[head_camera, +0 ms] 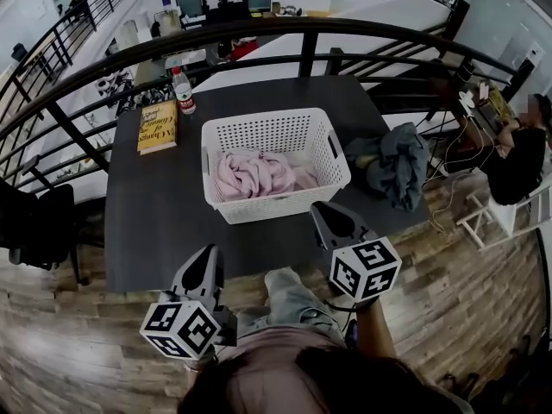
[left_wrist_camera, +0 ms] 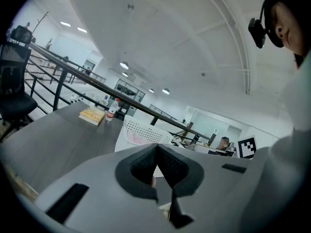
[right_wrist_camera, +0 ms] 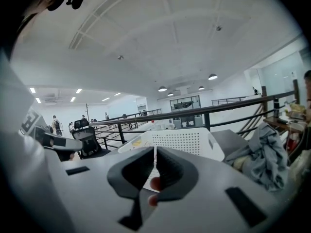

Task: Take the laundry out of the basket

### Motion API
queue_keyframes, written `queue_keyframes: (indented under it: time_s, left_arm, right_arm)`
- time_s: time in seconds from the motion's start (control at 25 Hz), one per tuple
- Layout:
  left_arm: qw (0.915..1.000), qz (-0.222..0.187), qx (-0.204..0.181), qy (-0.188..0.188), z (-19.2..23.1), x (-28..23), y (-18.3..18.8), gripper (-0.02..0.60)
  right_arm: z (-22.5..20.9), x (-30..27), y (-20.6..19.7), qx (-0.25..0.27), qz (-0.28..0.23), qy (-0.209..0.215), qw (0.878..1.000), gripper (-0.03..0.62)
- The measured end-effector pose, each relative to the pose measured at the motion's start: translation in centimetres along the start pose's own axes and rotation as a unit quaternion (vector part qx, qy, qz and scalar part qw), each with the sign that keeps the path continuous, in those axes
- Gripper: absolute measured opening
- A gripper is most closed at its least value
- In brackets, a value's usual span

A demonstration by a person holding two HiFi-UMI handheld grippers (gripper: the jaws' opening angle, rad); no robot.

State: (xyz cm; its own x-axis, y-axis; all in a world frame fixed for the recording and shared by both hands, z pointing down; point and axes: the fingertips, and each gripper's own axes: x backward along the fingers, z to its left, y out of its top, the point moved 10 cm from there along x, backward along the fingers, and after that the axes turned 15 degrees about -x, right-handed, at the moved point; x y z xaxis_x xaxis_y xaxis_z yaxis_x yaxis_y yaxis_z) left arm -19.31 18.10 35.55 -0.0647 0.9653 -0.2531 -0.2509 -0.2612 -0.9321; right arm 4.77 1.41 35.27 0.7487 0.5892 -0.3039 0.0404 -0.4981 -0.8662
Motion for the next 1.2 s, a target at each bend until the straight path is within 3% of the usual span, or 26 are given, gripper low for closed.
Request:
queue_keyframes:
  time_s: [0.56, 0.96, 1.2]
  left_arm:
    - [1.0000, -0.002, 0.002, 0.005, 1.3, -0.7, 0.5, -0.003]
    - [0.9999, -0.006, 0.012, 0.005, 4.4, -3.7, 1.4, -0.003]
    - [0.9997, -0.001, 0.022, 0.013, 7.6, -6.0, 2.9, -0.003]
  right_arm:
    - [0.1, -1.3, 1.0, 0.008, -0.010, 0.003, 1.000, 0.028]
    - [-0.1, -4.7, 3.4, 0.025, -0.013, 0.021, 0.999, 0.032]
    - [0.7, -8.5, 4.5, 0.061, 0.027, 0.032, 0.997, 0.134]
